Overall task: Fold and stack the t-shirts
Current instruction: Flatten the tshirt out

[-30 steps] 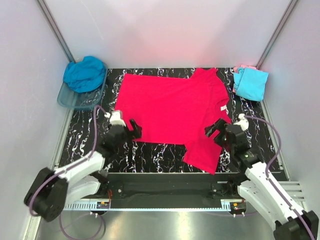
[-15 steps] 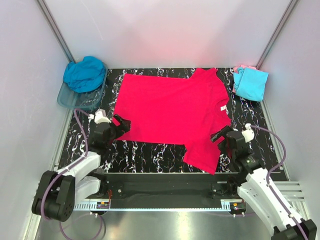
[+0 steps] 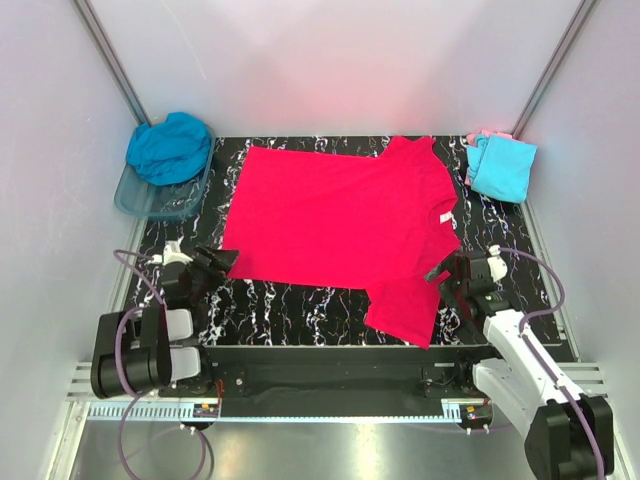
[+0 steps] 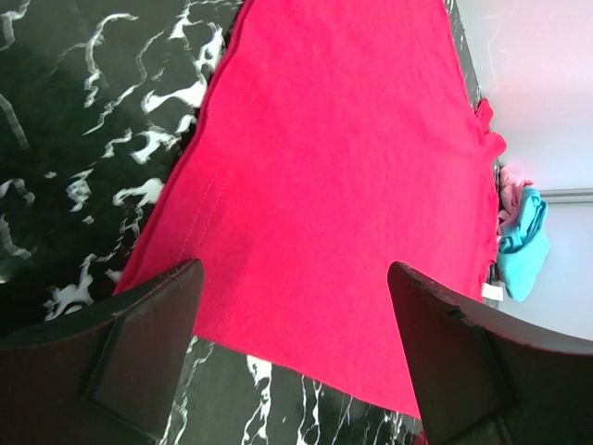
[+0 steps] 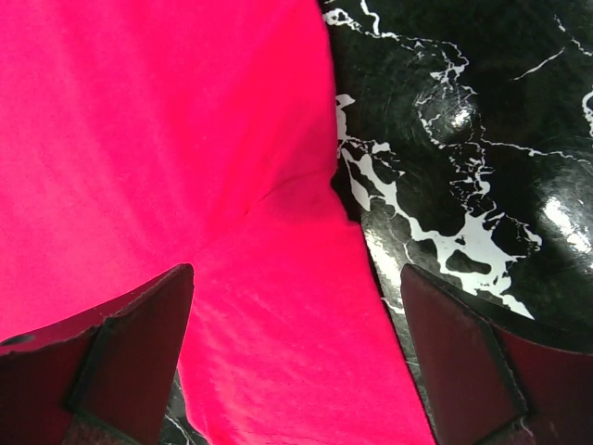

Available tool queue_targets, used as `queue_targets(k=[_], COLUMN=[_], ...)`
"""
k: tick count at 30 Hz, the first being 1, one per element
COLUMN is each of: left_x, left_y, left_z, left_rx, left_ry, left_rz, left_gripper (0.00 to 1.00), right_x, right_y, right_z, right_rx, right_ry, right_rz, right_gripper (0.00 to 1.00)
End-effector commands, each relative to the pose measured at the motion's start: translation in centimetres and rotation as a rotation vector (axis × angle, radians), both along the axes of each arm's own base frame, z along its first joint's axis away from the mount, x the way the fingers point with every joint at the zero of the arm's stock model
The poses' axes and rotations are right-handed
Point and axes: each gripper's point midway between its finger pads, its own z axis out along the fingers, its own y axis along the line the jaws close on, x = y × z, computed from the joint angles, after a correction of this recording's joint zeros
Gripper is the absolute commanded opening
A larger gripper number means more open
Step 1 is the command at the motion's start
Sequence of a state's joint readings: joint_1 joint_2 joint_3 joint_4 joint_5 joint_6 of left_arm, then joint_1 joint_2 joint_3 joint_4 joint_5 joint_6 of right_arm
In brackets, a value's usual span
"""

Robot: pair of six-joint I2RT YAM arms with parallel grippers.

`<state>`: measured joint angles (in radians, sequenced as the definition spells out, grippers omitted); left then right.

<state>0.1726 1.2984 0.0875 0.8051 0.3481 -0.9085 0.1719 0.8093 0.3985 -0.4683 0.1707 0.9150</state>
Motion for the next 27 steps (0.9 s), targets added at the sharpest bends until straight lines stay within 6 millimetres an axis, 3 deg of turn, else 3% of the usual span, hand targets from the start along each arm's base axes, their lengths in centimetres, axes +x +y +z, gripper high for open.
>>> queue_targets(k=[1,4,9,27], left_x=[-0.4,-0.6,-1.1,-3.0], left_y=[-0.5,0.4,-0.6,-2.5], left_z=[1.6,2.3,3.3,0.7], left_rx=[0.010,0.113,0.233,0.132], left_ry=[-0.062,-0.057,-0.070,0.029], left_rz=[-0.060,-0.015,-0.013,-0.027], left_gripper=[0.87,0.87,0.88,0.88], right_x=[1.5,2.1,2.9,2.6], right_y=[0.1,-0.4,-1.2,-1.3], right_z=[1.9,2.3,2.2,1.2], right_rx=[-0.005,-0.029,-0.038,-0.011], right_ry=[-0.049,-0.042,-0.020,0.004], right_rz=[0.014,0.006,-0.009,-0.030], right_gripper=[1.00,1.00,1.00,1.00])
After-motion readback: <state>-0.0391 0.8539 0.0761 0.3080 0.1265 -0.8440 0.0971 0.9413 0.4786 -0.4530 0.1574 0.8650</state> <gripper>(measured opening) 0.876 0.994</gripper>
